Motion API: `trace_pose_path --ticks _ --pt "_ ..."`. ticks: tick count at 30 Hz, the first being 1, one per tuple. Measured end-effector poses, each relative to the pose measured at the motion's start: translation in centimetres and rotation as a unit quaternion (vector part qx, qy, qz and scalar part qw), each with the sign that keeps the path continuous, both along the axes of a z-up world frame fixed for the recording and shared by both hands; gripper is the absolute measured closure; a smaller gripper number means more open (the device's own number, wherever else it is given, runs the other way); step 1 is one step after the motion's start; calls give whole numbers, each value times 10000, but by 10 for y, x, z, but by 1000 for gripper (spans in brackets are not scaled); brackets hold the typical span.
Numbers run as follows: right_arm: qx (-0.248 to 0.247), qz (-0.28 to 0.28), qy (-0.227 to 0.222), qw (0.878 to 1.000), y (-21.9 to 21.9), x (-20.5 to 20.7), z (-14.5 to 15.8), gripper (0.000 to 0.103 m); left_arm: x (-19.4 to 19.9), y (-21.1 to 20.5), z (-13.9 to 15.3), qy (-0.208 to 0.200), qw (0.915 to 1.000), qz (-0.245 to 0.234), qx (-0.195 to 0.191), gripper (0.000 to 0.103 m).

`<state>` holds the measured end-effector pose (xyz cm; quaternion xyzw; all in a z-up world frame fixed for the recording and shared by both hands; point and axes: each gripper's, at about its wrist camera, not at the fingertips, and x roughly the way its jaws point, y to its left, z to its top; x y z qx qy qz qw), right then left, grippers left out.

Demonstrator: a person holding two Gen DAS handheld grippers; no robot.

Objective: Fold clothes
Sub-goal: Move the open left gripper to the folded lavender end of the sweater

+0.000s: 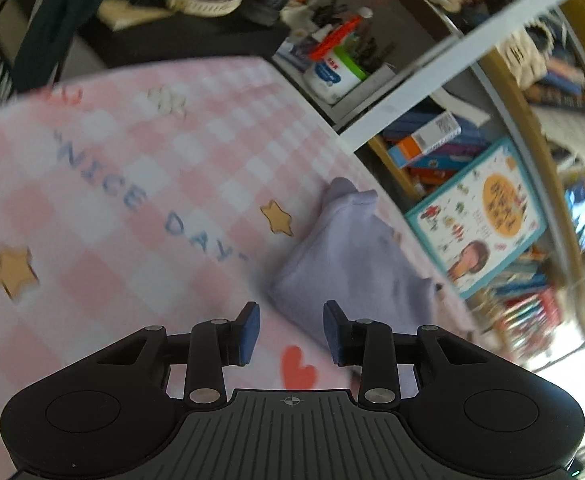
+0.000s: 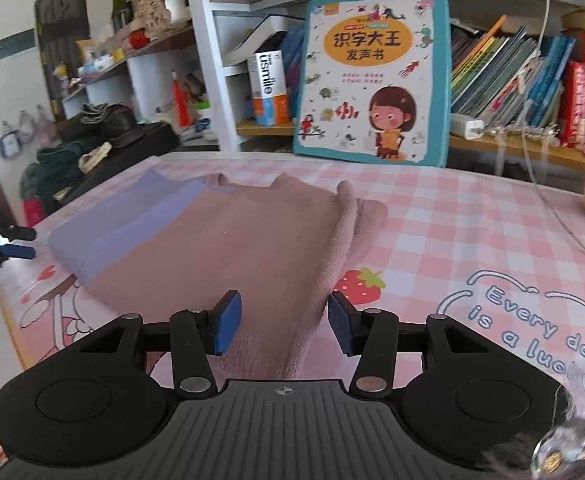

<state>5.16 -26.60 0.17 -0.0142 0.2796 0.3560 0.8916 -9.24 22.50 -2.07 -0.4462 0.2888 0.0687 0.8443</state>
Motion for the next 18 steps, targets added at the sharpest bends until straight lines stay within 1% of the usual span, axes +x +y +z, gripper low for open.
trace_pose_path --ticks 2,5,8,12,16,18 --pt "31 112 36 9999 -2 6 3 58 2 -3 -4 -44 9997 141 -189 69" --pt "120 219 88 9997 -6 20 7 58 6 -4 -12 -144 9978 289 -578 68" --pt "107 312 167 9993 -6 31 4 58 10 -5 -20 -180 9948 418 -908 68" --pt "25 412 243 9989 -6 37 -6 58 12 -7 -25 -216 9914 759 -1042 68" --pt "158 399 408 9982 -11 38 -12 60 13 -7 -27 -263 9883 989 -1128 68" --pt "143 388 387 9984 -10 35 -14 60 13 -8 -30 -326 9856 1128 -1214 68"
